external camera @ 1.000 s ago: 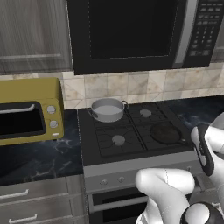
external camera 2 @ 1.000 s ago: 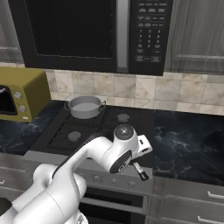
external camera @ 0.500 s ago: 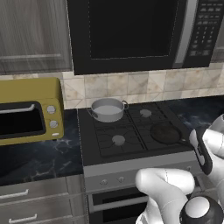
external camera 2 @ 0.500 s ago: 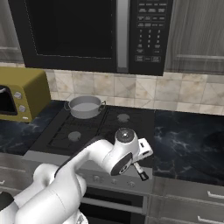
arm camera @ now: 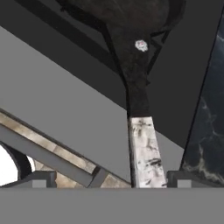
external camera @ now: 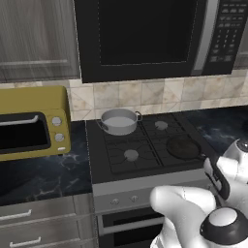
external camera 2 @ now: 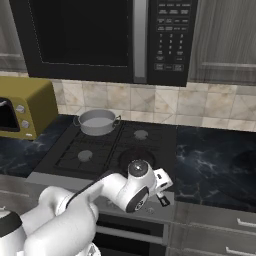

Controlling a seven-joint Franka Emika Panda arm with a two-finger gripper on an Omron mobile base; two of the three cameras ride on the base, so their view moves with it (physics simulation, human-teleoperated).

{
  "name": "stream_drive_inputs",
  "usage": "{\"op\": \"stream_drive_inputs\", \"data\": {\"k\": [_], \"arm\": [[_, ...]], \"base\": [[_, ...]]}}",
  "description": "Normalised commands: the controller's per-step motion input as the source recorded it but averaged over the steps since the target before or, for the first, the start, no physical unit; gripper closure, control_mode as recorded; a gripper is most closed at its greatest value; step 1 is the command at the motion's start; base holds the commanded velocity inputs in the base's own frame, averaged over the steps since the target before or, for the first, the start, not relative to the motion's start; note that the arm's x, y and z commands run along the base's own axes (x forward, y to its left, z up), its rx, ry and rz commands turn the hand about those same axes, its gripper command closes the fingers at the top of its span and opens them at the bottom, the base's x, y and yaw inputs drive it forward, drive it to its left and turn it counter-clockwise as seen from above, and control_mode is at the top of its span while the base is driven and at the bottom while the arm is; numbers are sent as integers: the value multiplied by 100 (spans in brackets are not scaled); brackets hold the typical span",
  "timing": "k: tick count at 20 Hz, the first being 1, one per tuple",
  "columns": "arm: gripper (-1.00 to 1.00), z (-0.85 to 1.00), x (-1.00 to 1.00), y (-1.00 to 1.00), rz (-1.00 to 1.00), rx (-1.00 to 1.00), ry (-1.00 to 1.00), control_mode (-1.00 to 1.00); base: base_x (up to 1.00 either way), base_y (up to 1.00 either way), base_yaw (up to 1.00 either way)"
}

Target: Move the pot and pan from the stove into the sink.

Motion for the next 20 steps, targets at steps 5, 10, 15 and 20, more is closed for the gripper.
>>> {"op": "stream_drive_inputs", "data": {"k": [5,10,15,20], "arm": [[-100,-39,33,-14,0,-1,0,-100],[-100,-16,28,-8,0,0,0,-100],[100,-2,11,0,0,0,0,-100],[100,2,0,0,0,0,0,-100]], "base": [[0,0,0],[0,0,0],[0,0,0],[0,0,0]]}}
